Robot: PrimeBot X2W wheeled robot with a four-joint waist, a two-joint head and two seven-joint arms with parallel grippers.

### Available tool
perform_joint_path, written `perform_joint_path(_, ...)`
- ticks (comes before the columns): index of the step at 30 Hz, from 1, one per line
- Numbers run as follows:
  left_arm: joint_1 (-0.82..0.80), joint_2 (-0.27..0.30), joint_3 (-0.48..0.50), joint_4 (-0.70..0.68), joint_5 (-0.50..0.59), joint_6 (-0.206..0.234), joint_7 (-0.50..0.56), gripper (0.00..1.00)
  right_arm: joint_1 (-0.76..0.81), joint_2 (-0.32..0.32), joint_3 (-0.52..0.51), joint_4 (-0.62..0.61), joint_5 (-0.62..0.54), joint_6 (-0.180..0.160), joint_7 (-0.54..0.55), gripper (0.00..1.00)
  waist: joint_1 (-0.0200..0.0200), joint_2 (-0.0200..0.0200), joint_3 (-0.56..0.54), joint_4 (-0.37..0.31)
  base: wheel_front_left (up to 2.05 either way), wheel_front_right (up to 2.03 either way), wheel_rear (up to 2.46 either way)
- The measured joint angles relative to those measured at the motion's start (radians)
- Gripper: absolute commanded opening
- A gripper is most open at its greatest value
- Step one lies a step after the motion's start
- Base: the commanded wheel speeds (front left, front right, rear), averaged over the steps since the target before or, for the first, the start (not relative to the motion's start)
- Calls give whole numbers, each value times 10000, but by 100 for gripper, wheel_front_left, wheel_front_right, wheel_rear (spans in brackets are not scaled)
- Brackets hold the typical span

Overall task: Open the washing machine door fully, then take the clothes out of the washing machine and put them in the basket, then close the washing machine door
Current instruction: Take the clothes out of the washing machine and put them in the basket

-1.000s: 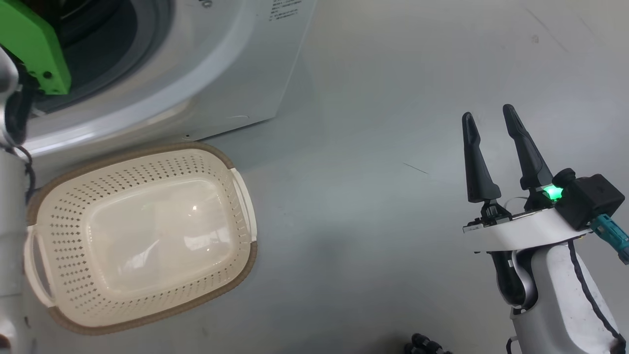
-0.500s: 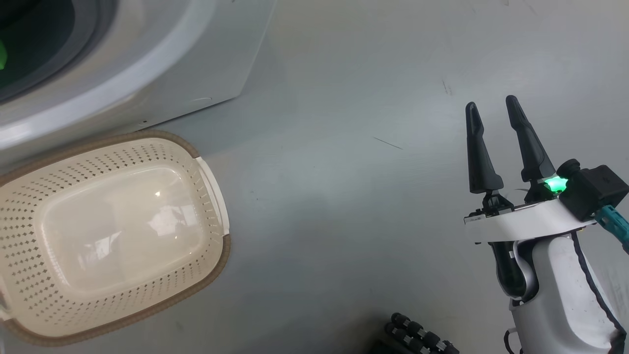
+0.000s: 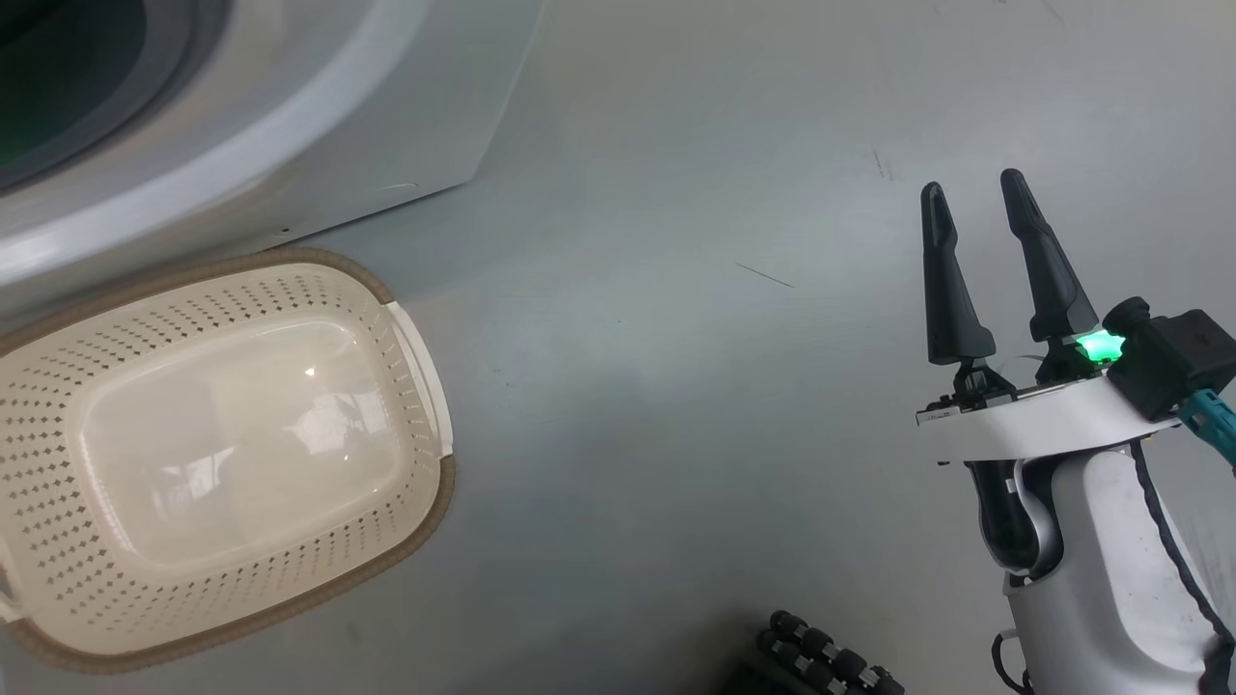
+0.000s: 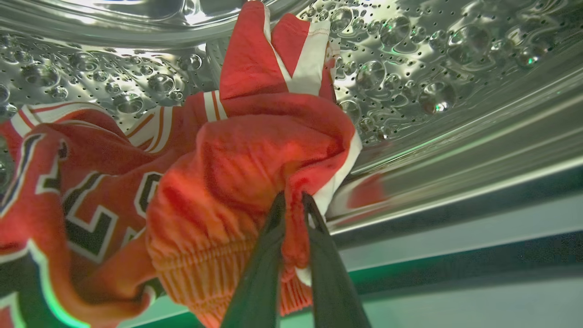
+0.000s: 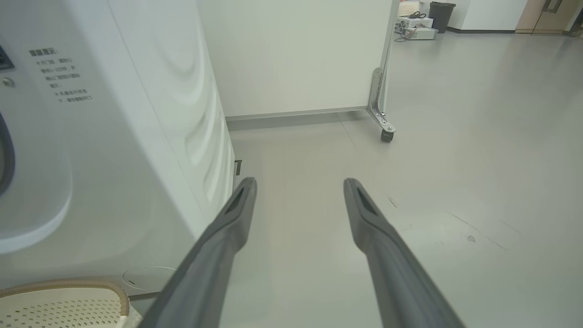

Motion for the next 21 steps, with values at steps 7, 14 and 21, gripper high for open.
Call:
perform_joint_path(7,-14,-213,71,-33,-165,-75,-608,0,-36,2,-144,-2,61,0,0,100,0,0,-1,180,0,0,0)
perform_joint_path(14,56,-414,182,-420,-178,-163,-2036,0,-132,4,-318,-4,52,2,0,100,0,0,-125,471,0,0,0)
perform_joint_path(21,619,-809,226,-713,-217,-163,-3216,0,-138,2,-533,0,-148,4,0,100,0,0,-314,729,0,0,0)
